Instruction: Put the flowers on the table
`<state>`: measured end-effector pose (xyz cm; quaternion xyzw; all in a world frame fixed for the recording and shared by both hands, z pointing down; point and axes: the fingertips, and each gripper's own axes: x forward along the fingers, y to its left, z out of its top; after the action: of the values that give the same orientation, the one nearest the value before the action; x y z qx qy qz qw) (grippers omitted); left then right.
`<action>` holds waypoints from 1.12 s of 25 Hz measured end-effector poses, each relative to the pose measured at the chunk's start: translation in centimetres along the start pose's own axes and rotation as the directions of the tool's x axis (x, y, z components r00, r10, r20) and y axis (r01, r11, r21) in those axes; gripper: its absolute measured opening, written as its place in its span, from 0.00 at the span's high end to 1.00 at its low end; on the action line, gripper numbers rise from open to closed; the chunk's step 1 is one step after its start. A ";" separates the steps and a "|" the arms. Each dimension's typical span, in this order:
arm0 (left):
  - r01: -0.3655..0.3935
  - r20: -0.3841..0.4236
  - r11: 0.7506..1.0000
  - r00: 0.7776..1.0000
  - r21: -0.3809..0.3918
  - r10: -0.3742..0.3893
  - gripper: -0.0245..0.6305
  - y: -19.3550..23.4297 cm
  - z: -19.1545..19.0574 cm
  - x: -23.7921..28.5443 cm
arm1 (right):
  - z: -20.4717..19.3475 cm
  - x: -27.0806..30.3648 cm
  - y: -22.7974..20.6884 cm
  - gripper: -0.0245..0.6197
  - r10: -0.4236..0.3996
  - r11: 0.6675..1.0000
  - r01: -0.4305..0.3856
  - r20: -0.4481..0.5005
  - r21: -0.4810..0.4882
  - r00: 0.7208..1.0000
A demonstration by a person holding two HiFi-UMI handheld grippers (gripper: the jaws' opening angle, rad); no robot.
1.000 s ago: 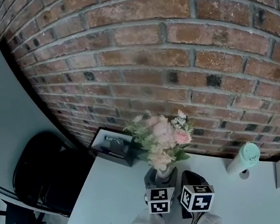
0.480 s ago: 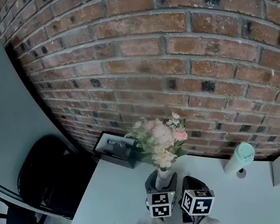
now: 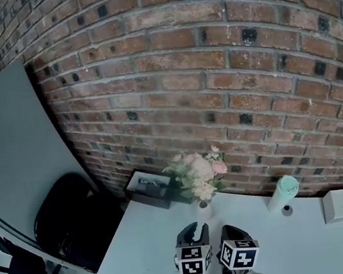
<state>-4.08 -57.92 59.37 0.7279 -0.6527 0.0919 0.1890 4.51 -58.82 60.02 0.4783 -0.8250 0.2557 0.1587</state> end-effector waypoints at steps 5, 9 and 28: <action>-0.016 0.007 1.000 1.000 -0.007 0.016 0.92 -0.3 1.2 -5.8 | 0.2 -4.8 2.7 0.93 -0.020 1.000 0.020 0.007 -0.014 1.000; -0.017 0.000 1.000 1.000 -0.009 0.017 0.95 -0.8 0.6 -10.8 | -0.7 -8.7 4.9 0.93 -0.030 0.999 0.031 0.016 -0.021 0.999; 0.102 0.030 0.995 0.994 0.012 -0.103 0.95 -3.5 1.5 -24.3 | -3.9 -21.8 11.2 0.93 -0.128 0.992 0.129 0.090 -0.003 0.988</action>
<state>-3.99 -35.98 48.22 0.7627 -0.6168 0.0744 0.1797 5.56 -36.58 49.13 0.5408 -0.7999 0.2196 0.1397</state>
